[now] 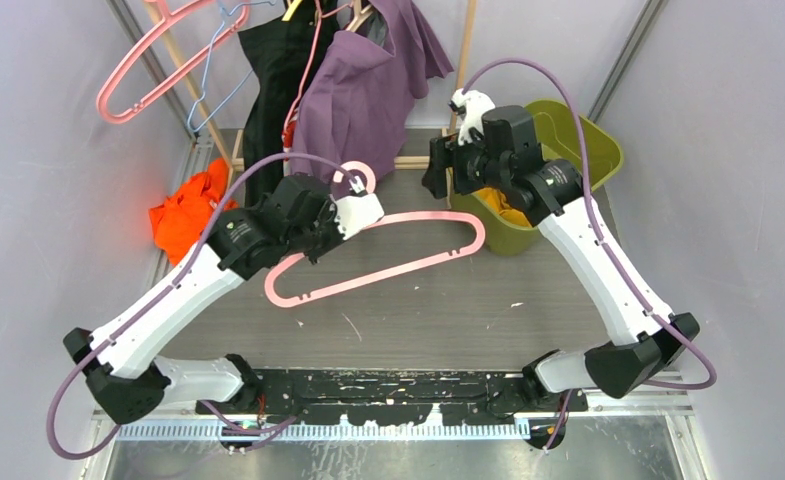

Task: Remove the skirt from the hanger
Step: Pick up the hanger at the center of the board, then place the hanger at the clothesline.

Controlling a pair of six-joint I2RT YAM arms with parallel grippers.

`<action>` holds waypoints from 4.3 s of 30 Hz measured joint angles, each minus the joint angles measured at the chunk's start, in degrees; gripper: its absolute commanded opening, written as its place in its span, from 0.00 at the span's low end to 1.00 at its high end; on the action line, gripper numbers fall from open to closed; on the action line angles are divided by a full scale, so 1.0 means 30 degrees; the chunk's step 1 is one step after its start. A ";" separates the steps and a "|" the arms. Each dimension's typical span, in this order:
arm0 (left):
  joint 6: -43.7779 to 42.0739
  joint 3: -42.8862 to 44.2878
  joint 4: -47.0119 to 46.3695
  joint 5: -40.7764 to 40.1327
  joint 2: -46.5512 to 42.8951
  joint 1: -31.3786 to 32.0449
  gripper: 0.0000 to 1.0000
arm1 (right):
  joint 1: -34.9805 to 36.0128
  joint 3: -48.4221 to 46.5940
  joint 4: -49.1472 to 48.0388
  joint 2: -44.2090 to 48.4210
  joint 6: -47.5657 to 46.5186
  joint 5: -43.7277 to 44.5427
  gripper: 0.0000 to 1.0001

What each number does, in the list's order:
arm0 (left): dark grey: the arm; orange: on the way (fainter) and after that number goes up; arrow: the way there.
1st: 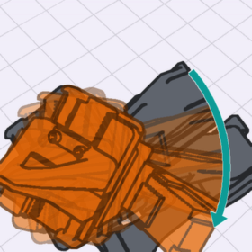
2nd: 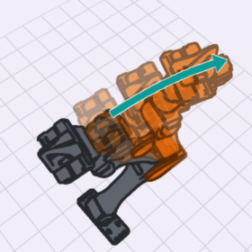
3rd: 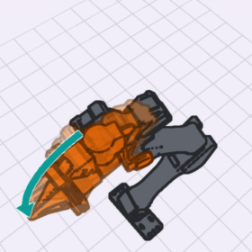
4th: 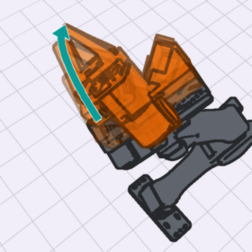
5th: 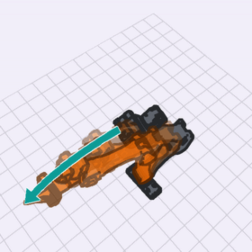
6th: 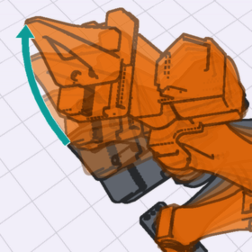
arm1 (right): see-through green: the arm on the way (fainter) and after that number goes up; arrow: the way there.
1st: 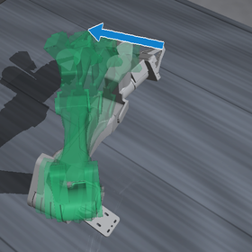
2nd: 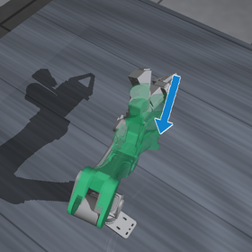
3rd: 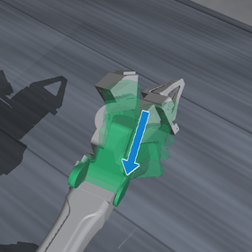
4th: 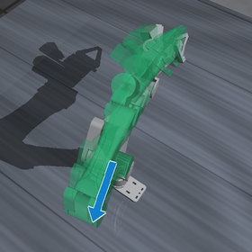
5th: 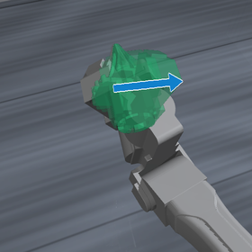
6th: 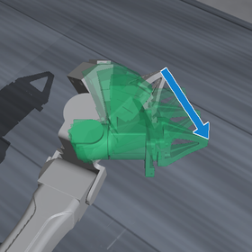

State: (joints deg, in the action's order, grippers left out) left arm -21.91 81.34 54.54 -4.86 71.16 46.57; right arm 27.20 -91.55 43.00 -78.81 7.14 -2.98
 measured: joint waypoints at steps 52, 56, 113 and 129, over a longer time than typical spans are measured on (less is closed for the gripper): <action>-0.4940 -0.0663 -0.1814 0.1778 -0.3155 0.0080 0.00 | 0.4197 -0.3621 0.4087 -0.1399 -0.1399 -0.6972 0.69; -0.4940 -0.0663 -0.1807 0.1712 -0.3155 0.0080 0.00 | 0.4197 -0.3628 0.3330 -0.1982 -0.1341 -0.7206 0.69; -0.4328 -0.0656 -0.3016 0.0962 -0.3373 0.0051 0.11 | 0.4277 -0.1705 0.0131 -0.3206 0.0911 -0.8721 0.01; -0.2382 -0.1319 -0.4160 -0.0554 -0.7176 0.0051 0.11 | 0.4284 -0.3490 0.0962 -0.2834 0.0590 0.1013 0.01</action>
State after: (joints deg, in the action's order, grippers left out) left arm -29.06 77.38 42.06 -6.52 49.63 46.72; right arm 40.05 -102.02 45.89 -87.31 8.91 0.05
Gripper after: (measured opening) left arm 0.112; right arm 0.129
